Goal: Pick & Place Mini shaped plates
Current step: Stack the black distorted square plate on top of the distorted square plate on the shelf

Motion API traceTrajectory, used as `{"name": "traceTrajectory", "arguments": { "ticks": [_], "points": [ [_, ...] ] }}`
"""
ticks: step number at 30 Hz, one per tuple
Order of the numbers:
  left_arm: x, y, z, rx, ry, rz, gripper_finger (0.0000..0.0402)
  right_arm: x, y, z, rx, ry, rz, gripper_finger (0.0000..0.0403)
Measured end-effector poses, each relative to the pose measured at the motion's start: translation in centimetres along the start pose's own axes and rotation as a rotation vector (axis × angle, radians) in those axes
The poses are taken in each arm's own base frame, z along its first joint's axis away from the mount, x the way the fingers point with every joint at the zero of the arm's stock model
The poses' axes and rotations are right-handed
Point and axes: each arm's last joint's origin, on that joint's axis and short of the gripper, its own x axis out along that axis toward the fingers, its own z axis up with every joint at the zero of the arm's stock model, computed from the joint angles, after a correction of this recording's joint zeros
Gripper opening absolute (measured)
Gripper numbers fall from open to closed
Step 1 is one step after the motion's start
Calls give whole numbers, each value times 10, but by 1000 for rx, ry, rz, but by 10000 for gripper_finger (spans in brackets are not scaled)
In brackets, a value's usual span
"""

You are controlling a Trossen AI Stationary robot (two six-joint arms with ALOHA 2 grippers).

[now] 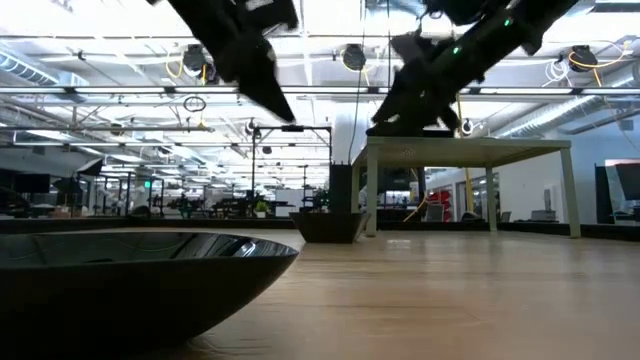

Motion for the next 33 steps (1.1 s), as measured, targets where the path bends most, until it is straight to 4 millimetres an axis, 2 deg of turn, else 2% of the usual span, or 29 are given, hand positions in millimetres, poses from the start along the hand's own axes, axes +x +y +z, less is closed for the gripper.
{"name": "traceTrajectory", "arguments": {
  "ticks": [7,9,11,16,23,33],
  "points": [
    [-57,22,7,-270,-135,14,209,39,1,-33,375,152,-79,164],
    [-73,27,8,-335,-180,11,209,48,-2,-46,443,208,-117,164],
    [-85,32,9,-384,-224,6,209,56,1,-50,506,229,-94,164],
    [-112,41,7,-440,-297,-3,209,62,11,-61,495,255,-59,164],
    [-129,46,6,-456,-348,-7,209,59,19,-63,555,225,-65,164],
    [-129,46,6,-457,-350,-7,209,68,29,-85,707,204,-130,164]
  ]
}}
